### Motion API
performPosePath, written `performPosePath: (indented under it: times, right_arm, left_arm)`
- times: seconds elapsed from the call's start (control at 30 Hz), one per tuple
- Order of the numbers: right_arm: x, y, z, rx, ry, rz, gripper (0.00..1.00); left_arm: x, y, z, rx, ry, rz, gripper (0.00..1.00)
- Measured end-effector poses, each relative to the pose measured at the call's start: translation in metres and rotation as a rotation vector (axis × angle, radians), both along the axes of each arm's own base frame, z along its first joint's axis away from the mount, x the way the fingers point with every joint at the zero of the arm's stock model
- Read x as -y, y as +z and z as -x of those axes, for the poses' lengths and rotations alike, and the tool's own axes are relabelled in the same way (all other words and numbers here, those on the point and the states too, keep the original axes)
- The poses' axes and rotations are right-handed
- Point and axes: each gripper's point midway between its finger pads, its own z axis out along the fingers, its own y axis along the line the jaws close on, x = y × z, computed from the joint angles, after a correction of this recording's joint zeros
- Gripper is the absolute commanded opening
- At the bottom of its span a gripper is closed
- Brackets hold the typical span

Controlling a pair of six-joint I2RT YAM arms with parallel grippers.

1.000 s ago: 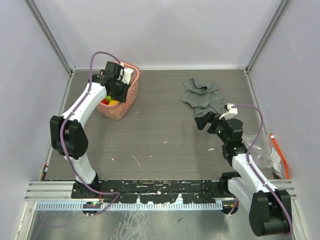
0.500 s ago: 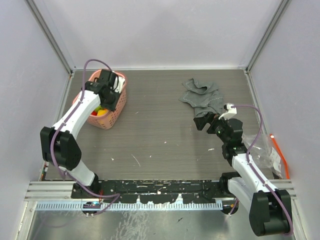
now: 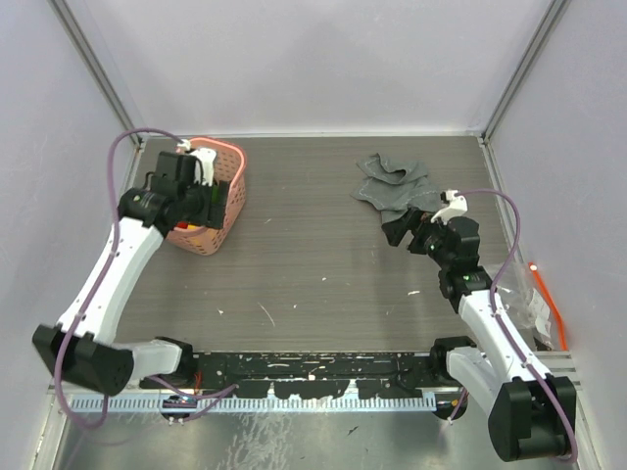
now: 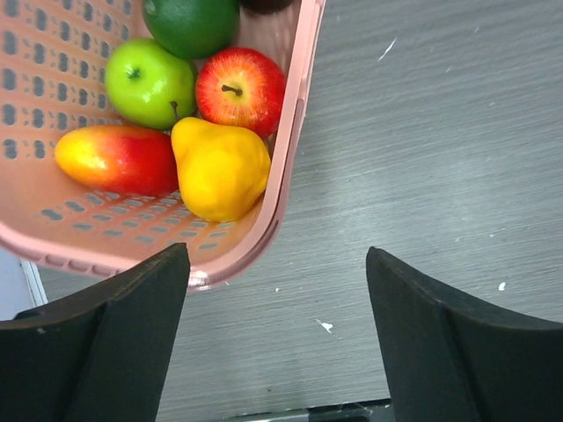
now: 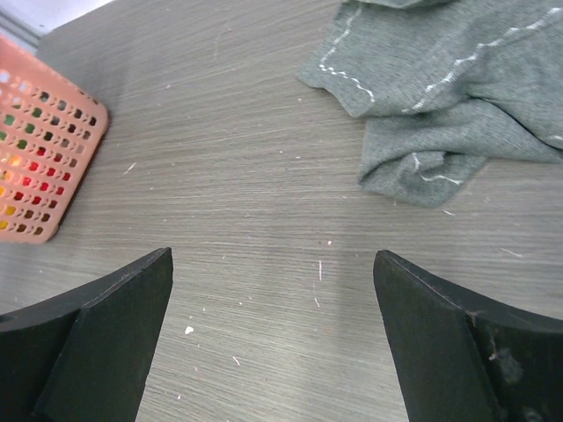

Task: Place the food in the zip-top bag and seal the zipper
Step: Pick up the zipper food storage bag at the corner of the board.

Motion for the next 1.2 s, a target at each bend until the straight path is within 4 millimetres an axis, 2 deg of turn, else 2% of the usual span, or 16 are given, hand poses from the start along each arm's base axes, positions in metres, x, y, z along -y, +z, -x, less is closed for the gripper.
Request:
performPosePath:
  times: [0.1,0.2,0.37,0.47,0.6,0.8,1.03,1.2]
  right_arm:
    - [0.007,0.001,0.002,-0.048,-0.041,0.012,1.0]
    - [0.015,-0.002,0.007,-0.108,-0.092,0.024,1.0]
    - [0.041,0.0,0.009,-0.209,-0.227,0.096,1.0]
    - [0.063,-0.002,0.011,-0.277,-0.339,0.169,1.0]
    - [0.098,-0.009,0.023,-0.361,-0.51,0.274,1.0]
    - [0.145,-0.012,0.042,-0.463,-0.768,0.422,1.0]
    - [0.175,-0.036,0.06,-0.584,-0.983,0.534,1.0]
    - [0.188,-0.057,0.064,-0.651,-1.084,0.611,1.0]
  left_arm:
    - [-0.003,0.022,0.016,0.091,0.021,0.05,1.0]
    - [-0.006,0.034,0.033,0.158,0.049,0.098,0.98]
    - [-0.015,0.029,0.057,0.215,0.107,0.141,0.98]
    - [-0.021,0.025,0.067,0.244,0.143,0.162,0.98]
    - [-0.023,0.023,0.076,0.276,0.163,0.193,0.98]
    - [-0.006,0.022,0.084,0.292,0.096,0.216,0.98]
    - [0.006,0.02,0.091,0.291,0.036,0.228,0.98]
    - [0.009,0.018,0.093,0.285,0.02,0.23,0.98]
